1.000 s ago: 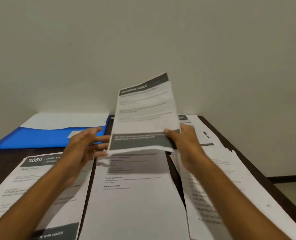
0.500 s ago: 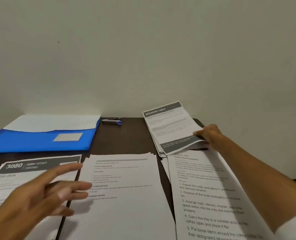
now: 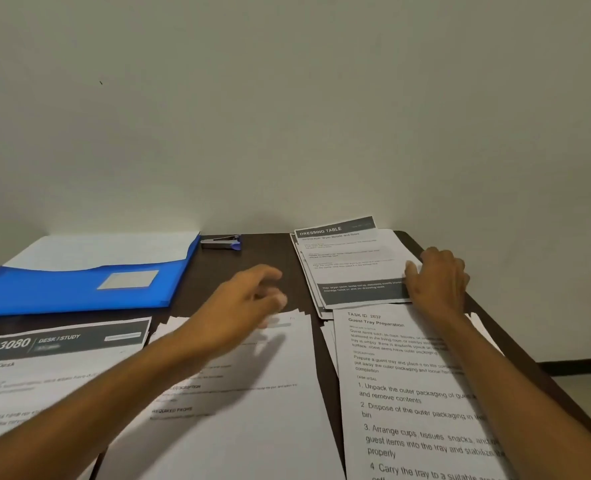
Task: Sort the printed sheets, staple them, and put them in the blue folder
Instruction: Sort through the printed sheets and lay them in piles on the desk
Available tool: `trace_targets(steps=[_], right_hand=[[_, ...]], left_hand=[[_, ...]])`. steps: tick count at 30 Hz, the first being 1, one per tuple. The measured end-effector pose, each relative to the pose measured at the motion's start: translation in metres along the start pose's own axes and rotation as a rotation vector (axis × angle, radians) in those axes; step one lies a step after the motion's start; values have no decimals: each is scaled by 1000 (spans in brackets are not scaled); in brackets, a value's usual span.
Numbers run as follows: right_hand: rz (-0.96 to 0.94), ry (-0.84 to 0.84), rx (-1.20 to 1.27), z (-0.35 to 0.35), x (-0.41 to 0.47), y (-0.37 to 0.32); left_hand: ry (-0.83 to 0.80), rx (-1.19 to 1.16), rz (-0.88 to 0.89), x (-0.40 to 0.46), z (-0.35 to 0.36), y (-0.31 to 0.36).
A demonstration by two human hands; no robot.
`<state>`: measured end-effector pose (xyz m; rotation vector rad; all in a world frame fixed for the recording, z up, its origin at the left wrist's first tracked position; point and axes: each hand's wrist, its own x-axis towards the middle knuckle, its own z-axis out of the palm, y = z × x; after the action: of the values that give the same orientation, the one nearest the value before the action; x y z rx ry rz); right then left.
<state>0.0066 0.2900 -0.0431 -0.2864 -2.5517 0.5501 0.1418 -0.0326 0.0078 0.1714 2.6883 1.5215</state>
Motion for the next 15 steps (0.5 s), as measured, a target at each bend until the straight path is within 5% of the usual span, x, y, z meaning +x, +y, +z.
trace_targets(steps=[7,15], right_hand=[[19,-67,134,7,-1,15],[41,-150,392,2,7,19]], left_hand=[[216,-111,-265,114,55,21],[276,-115,-267,148,95,35]])
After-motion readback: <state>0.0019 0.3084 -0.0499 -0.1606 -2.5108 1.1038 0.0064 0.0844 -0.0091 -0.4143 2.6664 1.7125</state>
